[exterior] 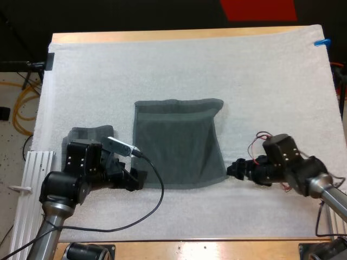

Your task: Pick towel from pile fold and stack

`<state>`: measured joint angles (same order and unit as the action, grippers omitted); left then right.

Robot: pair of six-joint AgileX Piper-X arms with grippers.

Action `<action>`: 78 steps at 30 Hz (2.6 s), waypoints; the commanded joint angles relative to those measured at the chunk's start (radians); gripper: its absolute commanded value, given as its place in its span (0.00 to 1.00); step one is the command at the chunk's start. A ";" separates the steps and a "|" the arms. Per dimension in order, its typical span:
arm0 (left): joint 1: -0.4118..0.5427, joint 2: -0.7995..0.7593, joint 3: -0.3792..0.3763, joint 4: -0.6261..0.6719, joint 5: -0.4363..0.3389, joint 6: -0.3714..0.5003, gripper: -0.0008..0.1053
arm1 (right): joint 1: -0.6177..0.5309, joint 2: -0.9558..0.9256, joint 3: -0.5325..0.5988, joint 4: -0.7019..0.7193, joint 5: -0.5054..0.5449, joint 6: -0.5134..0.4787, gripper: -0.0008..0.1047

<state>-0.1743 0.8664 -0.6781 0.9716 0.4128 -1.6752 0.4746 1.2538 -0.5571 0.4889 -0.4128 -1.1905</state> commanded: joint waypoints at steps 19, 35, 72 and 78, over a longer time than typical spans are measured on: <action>0.000 -0.009 -0.002 -0.004 0.011 -0.042 0.63 | -0.005 0.308 0.011 -0.335 -0.252 0.135 0.63; 0.000 -0.009 -0.002 -0.004 0.011 -0.042 0.63 | -0.005 0.275 0.011 -0.292 -0.178 0.076 0.01; -0.224 0.427 0.203 -0.355 -0.110 -0.311 0.63 | -0.005 -0.064 0.011 0.101 -0.002 -0.071 0.01; -0.224 0.482 0.203 -0.405 0.005 -0.318 0.63 | -0.005 -0.064 0.011 0.101 -0.002 -0.071 0.01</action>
<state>-0.3900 1.3026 -0.5004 0.6298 0.3691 -1.9901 0.4696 1.1965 -0.5482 0.5797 -0.4206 -1.2504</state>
